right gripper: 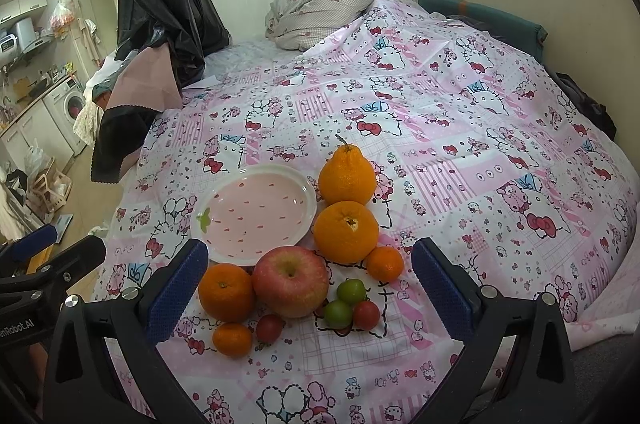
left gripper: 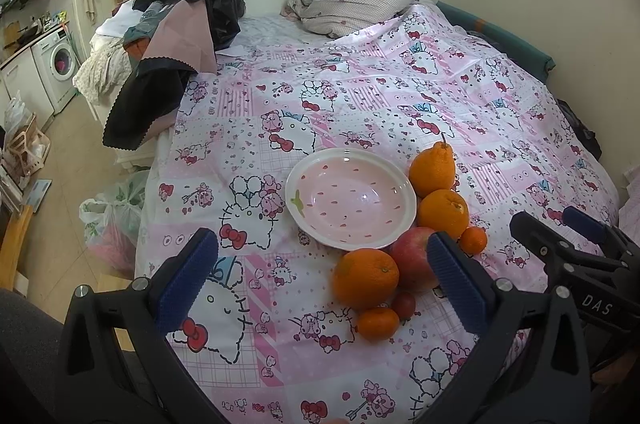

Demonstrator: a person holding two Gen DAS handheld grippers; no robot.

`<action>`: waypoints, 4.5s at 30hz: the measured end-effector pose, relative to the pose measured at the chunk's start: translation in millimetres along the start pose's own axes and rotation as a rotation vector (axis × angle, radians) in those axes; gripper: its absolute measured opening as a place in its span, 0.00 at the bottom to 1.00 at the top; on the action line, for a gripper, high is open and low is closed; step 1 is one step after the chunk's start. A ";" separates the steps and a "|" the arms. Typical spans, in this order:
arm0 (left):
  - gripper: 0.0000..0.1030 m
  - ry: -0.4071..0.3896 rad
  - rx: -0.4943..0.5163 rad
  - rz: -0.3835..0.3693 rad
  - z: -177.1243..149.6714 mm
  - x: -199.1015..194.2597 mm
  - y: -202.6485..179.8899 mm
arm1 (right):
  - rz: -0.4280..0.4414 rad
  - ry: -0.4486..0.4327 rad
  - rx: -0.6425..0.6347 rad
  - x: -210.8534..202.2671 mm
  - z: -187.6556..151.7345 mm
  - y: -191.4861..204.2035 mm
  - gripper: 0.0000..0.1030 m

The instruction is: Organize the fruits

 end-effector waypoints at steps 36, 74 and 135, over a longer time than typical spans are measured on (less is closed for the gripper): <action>1.00 0.019 -0.006 0.008 -4.3 6.2 1.0 | 0.002 0.015 0.008 4.0 -3.4 -1.9 1.00; 0.96 0.570 0.054 -0.058 -43.0 125.1 -36.1 | 0.126 0.408 0.450 80.6 10.2 -105.2 1.00; 0.65 0.532 0.049 -0.072 -1.7 123.0 6.5 | 0.095 0.666 -0.088 189.8 -27.9 20.8 0.96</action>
Point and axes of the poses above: each gripper's, at about its wrist camera, not at the fingertips, and x roughly the way its jaws point, y to its left, z to its top, the point moved 2 cm from there along x, roughly the way its jaws point, and after that the axes turned 4 degrees about z, right-handed, at the moved point
